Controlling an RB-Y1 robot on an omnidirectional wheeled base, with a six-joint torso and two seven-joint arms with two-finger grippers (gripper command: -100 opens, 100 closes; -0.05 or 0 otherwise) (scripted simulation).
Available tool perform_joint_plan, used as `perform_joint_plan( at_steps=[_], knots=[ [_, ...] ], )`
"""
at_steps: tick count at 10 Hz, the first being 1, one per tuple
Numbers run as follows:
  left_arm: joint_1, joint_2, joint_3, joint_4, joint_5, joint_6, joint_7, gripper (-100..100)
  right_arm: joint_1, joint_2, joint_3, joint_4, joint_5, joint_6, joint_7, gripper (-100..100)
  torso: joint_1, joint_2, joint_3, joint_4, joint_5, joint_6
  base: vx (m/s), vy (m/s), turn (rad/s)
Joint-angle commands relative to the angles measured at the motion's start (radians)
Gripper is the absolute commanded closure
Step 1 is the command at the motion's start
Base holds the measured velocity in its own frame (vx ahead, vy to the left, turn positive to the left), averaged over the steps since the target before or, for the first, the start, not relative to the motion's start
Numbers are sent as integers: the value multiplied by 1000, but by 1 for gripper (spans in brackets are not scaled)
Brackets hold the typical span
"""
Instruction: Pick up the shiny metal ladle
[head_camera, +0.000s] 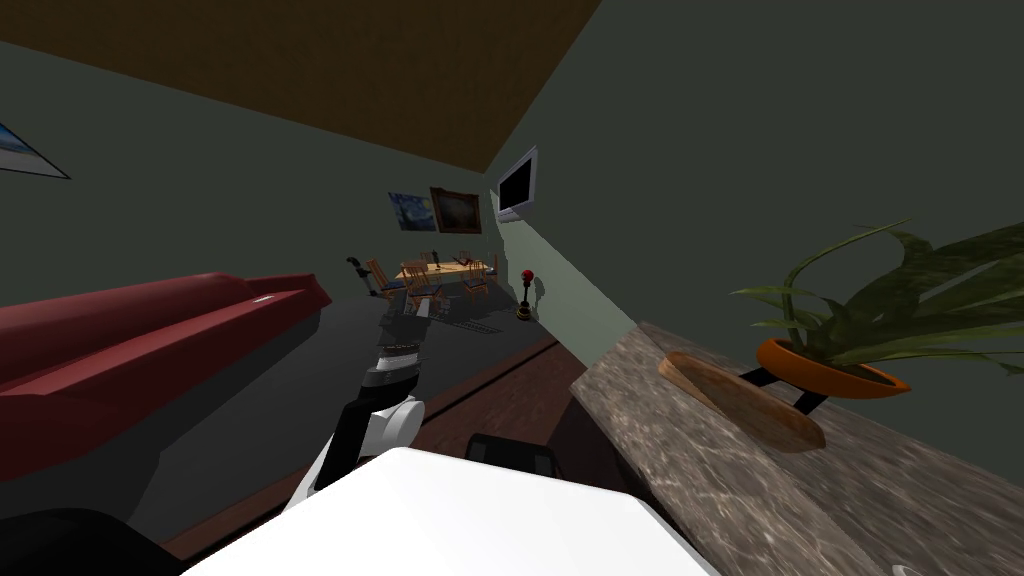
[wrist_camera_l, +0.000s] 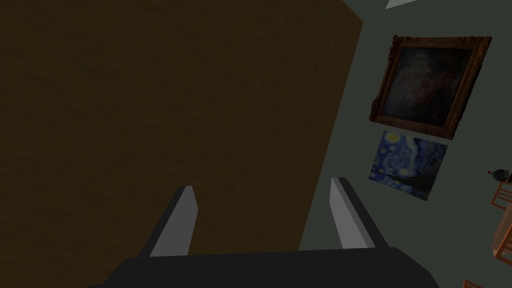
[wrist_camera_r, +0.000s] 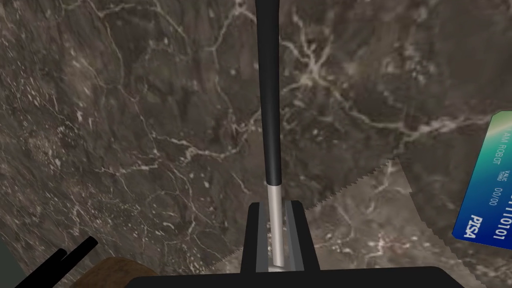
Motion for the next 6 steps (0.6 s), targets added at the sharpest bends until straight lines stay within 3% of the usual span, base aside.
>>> perform_joint_plan(
  at_steps=[1, 6],
  knots=[
    [0, 0, 0, 0, 0, 0, 0, 0, 27, -27, 20, -50, -23, 32, -37, 100, 0, 0, 0, 0, 0, 0, -15, -2, -30],
    [0, 0, 0, 0, 0, 0, 0, 0, 89, -76, 51, -189, -70, 92, -100, 100, 0, 1, 0, 0, 0, 1, -21, -7, -28]
  ],
)
